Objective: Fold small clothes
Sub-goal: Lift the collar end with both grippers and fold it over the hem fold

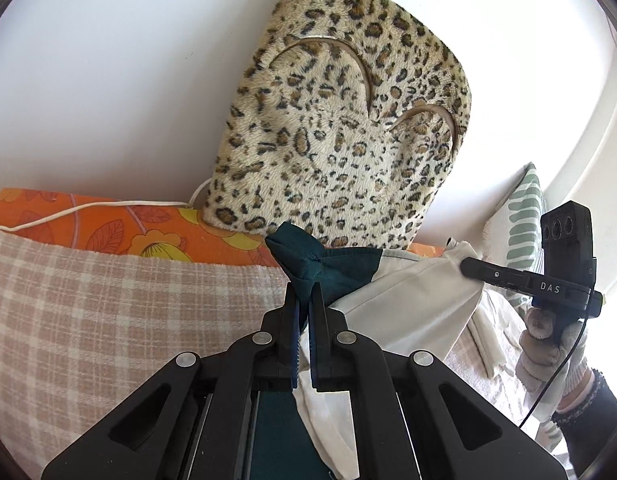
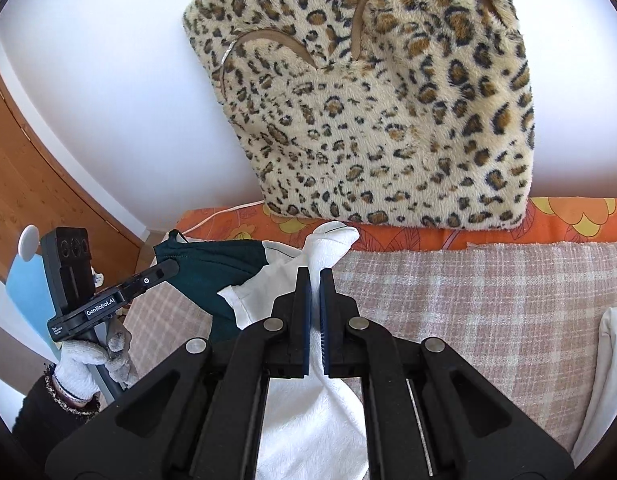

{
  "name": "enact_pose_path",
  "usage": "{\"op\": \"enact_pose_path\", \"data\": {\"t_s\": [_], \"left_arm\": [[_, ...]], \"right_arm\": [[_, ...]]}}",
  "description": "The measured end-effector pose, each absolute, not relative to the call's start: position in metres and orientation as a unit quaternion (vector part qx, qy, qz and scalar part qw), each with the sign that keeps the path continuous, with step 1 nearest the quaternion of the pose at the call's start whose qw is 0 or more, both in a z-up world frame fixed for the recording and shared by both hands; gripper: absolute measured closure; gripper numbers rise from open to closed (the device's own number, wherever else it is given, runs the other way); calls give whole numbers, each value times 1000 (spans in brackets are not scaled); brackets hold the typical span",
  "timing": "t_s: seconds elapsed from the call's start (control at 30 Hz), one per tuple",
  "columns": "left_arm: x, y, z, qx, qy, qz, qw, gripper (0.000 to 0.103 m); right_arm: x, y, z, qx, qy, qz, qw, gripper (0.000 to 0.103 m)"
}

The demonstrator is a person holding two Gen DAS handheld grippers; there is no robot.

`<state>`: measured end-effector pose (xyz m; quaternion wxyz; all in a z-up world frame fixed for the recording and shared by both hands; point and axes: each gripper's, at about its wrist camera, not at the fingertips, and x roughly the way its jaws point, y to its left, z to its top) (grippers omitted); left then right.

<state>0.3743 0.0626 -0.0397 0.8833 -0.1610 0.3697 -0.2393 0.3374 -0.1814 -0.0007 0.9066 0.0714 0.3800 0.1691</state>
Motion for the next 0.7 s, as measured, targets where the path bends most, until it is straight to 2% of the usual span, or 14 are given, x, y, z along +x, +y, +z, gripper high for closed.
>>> {"op": "enact_pose_path", "data": {"t_s": [0.37,0.7], "left_arm": [[291,59,-24,-155,370,-241,884,101],[201,54,-51,-144,396,-242,874,101]], "right_arm": [[249,-160,-7,46,384,185,903,98],[165,-146,-35,32,399,193,896,98]]}}
